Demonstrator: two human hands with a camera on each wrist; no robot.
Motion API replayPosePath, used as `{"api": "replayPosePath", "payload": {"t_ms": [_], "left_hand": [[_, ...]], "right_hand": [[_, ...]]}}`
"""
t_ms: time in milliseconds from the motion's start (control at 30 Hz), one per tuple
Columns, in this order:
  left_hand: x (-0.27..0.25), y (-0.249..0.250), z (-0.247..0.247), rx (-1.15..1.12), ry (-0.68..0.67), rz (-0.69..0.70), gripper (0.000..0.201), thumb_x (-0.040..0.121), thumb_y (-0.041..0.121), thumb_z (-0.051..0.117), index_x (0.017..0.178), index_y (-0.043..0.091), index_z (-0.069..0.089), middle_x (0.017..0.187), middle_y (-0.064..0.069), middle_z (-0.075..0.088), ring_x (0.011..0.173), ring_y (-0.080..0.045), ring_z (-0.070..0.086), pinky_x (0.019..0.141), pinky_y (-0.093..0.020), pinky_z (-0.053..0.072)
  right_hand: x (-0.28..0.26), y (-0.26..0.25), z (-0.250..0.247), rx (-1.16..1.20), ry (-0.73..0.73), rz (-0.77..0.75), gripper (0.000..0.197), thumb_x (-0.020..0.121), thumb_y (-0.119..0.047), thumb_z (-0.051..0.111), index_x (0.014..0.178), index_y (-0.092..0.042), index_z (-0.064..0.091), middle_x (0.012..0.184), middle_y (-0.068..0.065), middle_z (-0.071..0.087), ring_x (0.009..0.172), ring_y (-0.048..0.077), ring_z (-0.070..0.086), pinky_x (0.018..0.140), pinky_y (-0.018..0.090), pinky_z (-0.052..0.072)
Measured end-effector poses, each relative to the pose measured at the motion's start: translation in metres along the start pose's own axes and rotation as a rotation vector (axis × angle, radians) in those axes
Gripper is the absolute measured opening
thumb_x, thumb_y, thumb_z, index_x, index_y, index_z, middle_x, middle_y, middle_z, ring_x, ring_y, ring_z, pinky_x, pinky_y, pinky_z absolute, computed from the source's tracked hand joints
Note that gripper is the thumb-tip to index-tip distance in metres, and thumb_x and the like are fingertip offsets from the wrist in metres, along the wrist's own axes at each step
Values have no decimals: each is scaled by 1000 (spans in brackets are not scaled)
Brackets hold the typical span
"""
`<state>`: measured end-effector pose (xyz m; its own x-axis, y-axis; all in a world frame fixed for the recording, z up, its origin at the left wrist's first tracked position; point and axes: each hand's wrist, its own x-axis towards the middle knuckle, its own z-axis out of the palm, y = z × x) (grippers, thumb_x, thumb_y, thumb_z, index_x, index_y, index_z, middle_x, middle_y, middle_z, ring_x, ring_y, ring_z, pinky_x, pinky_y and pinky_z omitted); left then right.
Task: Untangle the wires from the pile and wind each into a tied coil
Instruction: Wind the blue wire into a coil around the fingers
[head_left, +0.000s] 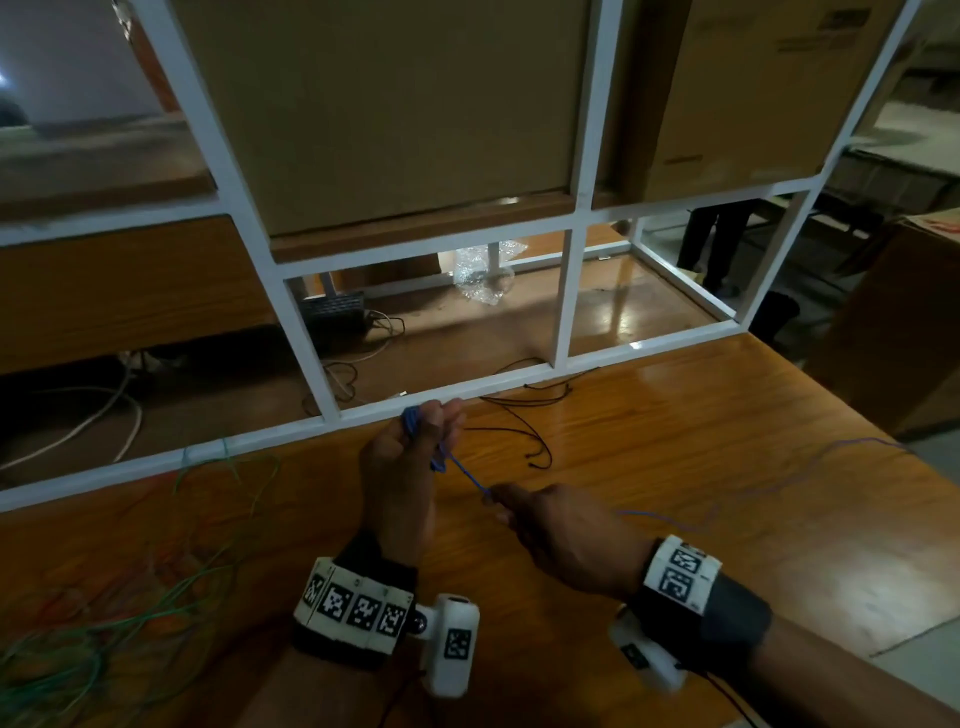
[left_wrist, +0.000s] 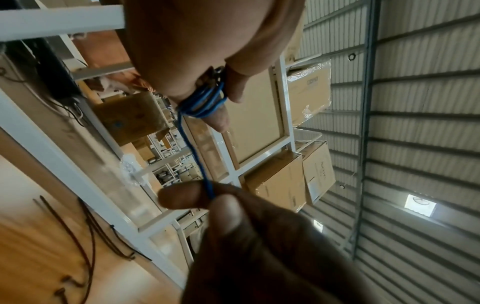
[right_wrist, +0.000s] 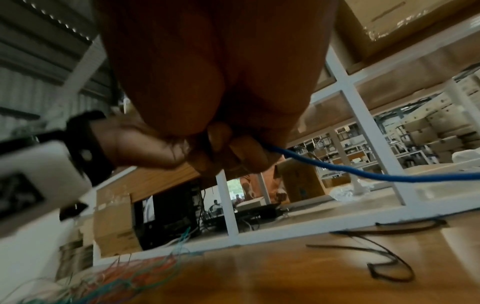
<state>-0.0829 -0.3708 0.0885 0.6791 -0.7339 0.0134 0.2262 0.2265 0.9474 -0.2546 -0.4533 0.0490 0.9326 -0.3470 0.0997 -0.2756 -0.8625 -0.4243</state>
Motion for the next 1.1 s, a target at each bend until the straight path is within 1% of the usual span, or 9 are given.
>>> {"api": "replayPosePath", "payload": {"t_ms": [67,200,400,500,633,700,833,1000,1100], "left_hand": [[5,1,-5,-28,19,-13,20,90,29,65,104,16,74,109,-9,73,108,-24,68,97,-36,50],[13,3,-17,-154,-78,-74,49,89,34,61,128,4,57,126,-10,67,119,-20,63,103,-34,48],[1,-20,-18,580,-385,69,22,100,17,55,119,24,63,110,12,73,107,-11,67,90,-33,54],[-8,-12,-11,544,-545,-16,37,103,39,43,112,14,69,106,-2,75,100,-23,69,92,-47,53],[-28,6,3,277,-644,-181,73,95,60,26,112,0,65,105,-18,73,102,-34,68,94,-46,52],[-36,11,8,123,-569,-191,66,96,55,36,110,-3,64,100,-21,72,97,-35,69,89,-46,53],[-29,23,13,9,-152,-123,45,92,43,49,97,2,68,84,-15,73,79,-25,70,74,-35,49],[-25,21,15,-246,-9,-78,51,100,45,39,121,3,58,118,-12,71,114,-22,66,108,-41,41],[-19,8,10,-113,-23,79,67,94,67,35,129,13,55,130,-6,65,126,-16,57,115,-39,34]], "right_hand": [[-4,-2,-14,3,-34,4,34,107,-27,45,141,-29,50,90,-5,73,60,6,60,52,30,50],[-19,-7,-52,-26,-76,-18,29,105,-17,53,132,-23,62,87,-27,48,64,-21,50,49,9,34],[1,-38,-113,-363,-180,-128,33,103,-21,52,135,-30,53,98,-6,64,75,8,61,65,27,57],[22,-33,-146,-376,-11,-191,28,95,-18,60,121,-25,68,91,-8,69,73,6,60,61,25,51],[49,-12,-142,-227,134,-243,21,94,-27,59,107,-26,74,88,-10,75,73,9,70,62,30,58],[62,-1,-125,-158,208,-211,22,99,-36,56,104,-25,75,84,-7,75,70,11,69,60,34,57],[65,18,-72,-43,200,-81,18,104,-33,51,104,-26,67,81,-6,69,67,15,63,59,36,51],[40,-9,-4,-52,0,-80,37,104,-24,49,141,-25,46,65,-8,51,51,12,48,48,28,37],[28,-30,8,-17,10,-108,42,104,-20,49,145,-21,43,67,-10,49,49,13,44,45,30,36]]}}
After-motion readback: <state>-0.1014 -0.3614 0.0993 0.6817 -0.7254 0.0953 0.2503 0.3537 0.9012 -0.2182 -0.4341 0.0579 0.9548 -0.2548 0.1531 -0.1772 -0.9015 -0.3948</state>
